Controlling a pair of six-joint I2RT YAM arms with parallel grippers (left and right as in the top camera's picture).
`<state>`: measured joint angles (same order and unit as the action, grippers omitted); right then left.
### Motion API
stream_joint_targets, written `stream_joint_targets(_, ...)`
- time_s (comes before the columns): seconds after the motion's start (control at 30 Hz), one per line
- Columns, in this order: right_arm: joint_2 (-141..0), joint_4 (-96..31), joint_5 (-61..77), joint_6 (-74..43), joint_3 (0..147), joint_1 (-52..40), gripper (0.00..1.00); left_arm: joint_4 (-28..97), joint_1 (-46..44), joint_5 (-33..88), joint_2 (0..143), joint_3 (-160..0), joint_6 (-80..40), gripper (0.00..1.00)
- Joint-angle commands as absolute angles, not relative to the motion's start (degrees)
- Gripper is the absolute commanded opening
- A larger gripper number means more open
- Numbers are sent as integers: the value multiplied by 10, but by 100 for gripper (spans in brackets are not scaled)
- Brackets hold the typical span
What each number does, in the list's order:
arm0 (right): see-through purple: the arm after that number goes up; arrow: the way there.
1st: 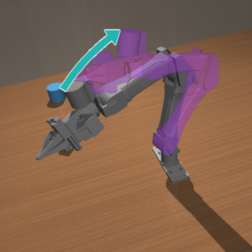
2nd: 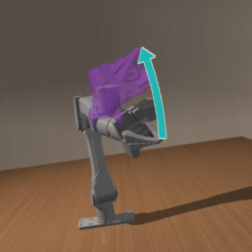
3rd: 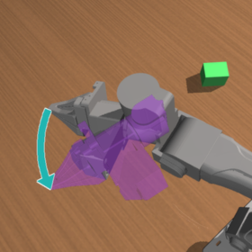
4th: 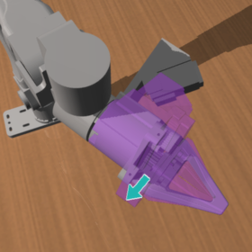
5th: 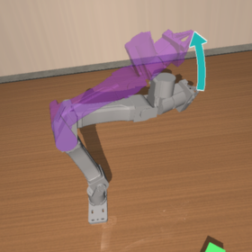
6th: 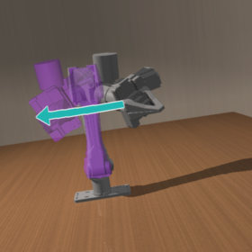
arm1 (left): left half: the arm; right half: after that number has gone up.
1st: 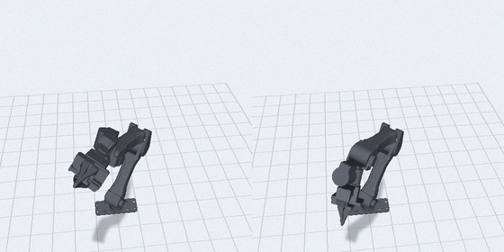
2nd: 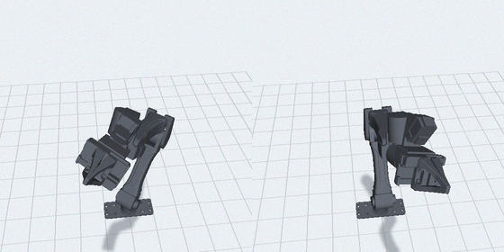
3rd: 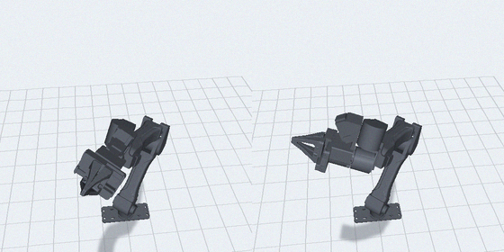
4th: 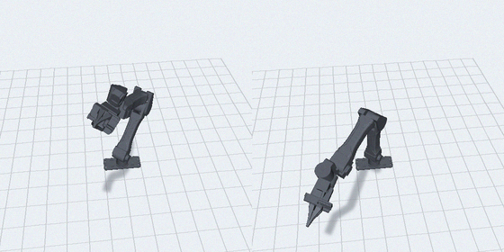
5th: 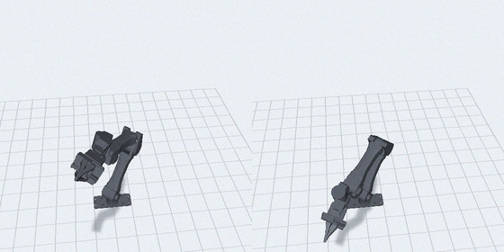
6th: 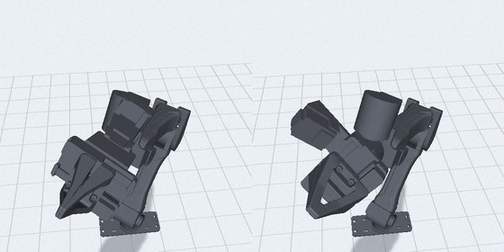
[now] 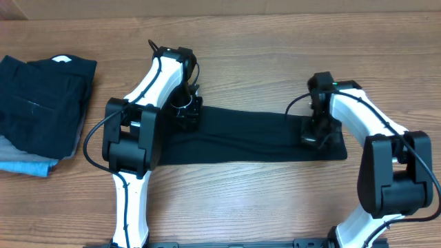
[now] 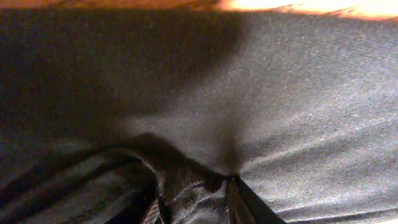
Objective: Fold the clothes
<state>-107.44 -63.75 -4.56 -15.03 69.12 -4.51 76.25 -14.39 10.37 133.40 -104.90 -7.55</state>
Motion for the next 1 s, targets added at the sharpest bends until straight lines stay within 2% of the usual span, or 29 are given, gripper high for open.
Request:
stream_joint_targets(0.0,-1077,-662,-75,-181,704,-8,4,760,-131,62,1339,-1036,-84,36)
stream_joint_targets(0.27,-1077,-647,-83,-196,757,32,4,758,-131,62,1339,-1036,-84,37)
stream_joint_targets(0.3,-1077,-639,-83,-196,760,35,10,758,-131,62,1339,-1036,-84,39)
stream_joint_targets(0.33,-1077,-629,-83,-196,760,40,23,758,-131,62,1339,-1036,-84,39)
stream_joint_targets(0.37,-1077,-623,-76,-196,760,46,30,758,-131,62,1339,-1036,-84,40)
stream_joint_targets(0.4,-1077,-623,-72,-196,760,49,32,758,-131,62,1339,-1036,-84,40)
stream_joint_targets(0.53,-1077,-611,-59,-190,760,51,32,757,-131,61,1339,-1037,-84,38)
stream_joint_targets(0.63,-1077,-574,137,-59,760,51,30,789,-131,75,1334,-1100,-84,36)
stream_joint_targets(0.73,-1077,-627,136,-60,758,51,30,820,-136,75,1332,-1172,-84,40)
stream_joint_targets(0.8,-1077,-634,136,-62,741,51,26,819,-136,75,1332,-1175,-84,41)
stream_joint_targets(0.9,-1077,-638,99,-105,712,51,4,821,-136,75,1332,-1175,-84,43)
stream_joint_targets(0.97,-1077,-653,92,-107,709,51,4,819,-136,75,1332,-1175,-84,44)
